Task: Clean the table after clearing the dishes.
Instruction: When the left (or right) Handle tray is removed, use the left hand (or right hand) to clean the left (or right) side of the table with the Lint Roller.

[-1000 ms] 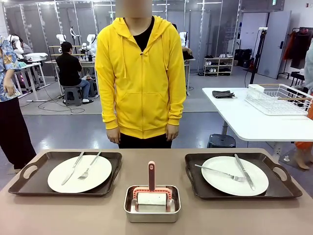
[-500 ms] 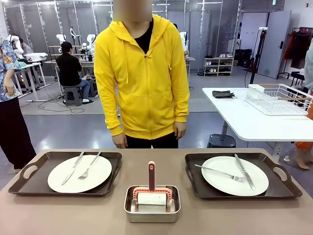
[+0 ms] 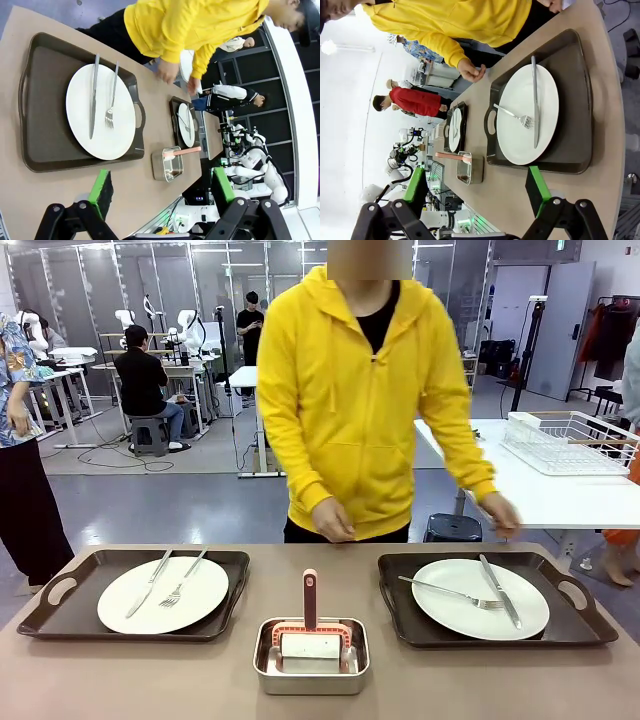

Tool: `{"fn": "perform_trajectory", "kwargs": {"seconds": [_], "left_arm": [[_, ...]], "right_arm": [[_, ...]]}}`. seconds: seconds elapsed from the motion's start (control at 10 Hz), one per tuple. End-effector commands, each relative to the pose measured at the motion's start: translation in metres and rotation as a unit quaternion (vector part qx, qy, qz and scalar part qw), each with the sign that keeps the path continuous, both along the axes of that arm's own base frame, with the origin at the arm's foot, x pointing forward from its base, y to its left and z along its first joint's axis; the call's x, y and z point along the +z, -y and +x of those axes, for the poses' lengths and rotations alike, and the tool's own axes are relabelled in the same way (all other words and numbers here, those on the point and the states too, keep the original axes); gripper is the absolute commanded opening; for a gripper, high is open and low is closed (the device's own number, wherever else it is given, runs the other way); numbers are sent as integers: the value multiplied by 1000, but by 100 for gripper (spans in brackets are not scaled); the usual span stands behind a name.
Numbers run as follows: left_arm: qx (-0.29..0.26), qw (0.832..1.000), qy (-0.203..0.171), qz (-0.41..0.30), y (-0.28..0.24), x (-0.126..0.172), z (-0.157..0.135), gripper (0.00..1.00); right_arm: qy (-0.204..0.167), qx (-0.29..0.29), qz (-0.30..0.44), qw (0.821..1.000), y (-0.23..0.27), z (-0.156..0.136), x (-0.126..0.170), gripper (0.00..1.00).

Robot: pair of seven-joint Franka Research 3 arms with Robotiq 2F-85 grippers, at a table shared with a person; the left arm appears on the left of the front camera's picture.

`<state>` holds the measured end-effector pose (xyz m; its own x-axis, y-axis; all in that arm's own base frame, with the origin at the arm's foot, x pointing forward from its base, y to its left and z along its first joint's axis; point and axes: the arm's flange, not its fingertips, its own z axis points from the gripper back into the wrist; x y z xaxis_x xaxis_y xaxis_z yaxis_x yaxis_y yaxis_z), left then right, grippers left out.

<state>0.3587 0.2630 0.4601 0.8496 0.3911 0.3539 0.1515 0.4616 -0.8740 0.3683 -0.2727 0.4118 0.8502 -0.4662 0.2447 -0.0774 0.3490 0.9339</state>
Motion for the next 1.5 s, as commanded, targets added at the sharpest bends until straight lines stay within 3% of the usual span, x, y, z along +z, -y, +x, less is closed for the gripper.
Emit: {"fn": "perform_trajectory", "kwargs": {"seconds": [0.0, 1.4], "left_arm": [[-6, 1000, 9, -5, -3, 1, -2, 100], [-6, 1000, 9, -5, -3, 1, -2, 100]], "right_arm": [[3, 2, 2, 1000, -1, -1, 3, 100], [3, 2, 2, 1000, -1, -1, 3, 100]]}}
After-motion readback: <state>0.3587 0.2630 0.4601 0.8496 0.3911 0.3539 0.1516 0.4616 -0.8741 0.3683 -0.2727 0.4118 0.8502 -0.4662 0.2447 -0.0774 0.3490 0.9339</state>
